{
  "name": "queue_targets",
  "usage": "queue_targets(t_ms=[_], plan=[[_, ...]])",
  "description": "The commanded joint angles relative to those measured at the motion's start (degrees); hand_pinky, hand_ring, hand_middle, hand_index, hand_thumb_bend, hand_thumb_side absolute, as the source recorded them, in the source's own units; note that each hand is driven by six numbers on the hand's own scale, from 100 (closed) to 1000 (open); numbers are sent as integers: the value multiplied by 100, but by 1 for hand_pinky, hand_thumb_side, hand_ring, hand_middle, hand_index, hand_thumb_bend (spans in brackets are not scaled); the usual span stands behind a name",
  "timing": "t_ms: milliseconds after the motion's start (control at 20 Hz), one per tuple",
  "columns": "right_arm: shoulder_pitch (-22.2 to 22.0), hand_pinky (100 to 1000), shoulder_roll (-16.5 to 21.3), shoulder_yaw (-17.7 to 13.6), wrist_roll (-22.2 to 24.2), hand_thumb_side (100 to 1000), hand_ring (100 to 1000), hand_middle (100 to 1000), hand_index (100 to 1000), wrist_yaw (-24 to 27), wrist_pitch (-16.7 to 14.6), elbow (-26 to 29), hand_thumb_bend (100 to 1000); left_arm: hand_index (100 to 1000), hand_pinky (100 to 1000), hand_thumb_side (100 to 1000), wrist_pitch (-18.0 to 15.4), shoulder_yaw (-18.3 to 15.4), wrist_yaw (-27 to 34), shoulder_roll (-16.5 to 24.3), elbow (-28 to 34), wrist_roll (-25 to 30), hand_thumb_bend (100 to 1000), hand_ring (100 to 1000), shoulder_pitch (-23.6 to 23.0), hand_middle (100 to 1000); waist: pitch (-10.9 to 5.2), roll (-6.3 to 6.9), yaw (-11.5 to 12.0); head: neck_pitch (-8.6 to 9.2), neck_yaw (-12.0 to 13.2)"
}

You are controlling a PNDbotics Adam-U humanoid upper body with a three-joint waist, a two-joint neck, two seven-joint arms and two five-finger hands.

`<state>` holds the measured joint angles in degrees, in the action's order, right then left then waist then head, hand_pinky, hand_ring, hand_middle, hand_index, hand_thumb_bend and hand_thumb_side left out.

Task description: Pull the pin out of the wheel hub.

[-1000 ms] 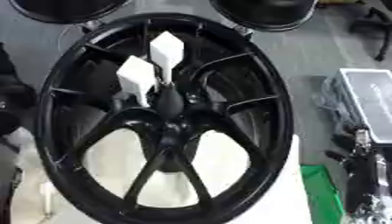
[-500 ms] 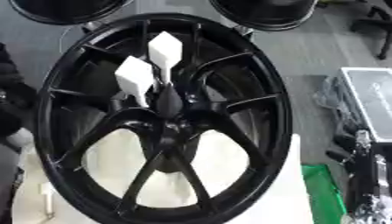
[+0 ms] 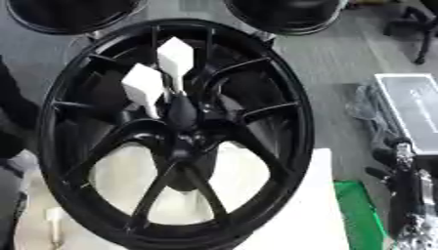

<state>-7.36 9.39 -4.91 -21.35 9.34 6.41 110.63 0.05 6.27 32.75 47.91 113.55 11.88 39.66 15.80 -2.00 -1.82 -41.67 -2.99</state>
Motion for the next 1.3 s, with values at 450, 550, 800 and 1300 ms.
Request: queue_targets(t_ms=[450,550,800,1300], plan=[[-148,649,264,19,53,806,776,605,756,-58,11,137,100,817,676,568,-607,1530,-1149,731,104,2742,100,795,2194,798,-234,158,-109,-123,-90],[-180,650,287,32,68,805,776,606,757,-73,12,143,100,818,696,636,-689,1806,-1497,559,104,3613,100,787,2531,788,-258,169,-121,-133,-98],[-250,650,318,60,106,801,776,606,757,-105,16,172,100,822,707,721,-706,2434,-1927,296,104,3997,100,767,2950,773,-292,164,-155,-124,-72],[-283,651,366,87,145,797,777,607,757,-118,21,212,100,828,737,730,-855,3074,-2672,-169,-338,4009,100,778,3387,780,-310,161,-171,-100,-25]])
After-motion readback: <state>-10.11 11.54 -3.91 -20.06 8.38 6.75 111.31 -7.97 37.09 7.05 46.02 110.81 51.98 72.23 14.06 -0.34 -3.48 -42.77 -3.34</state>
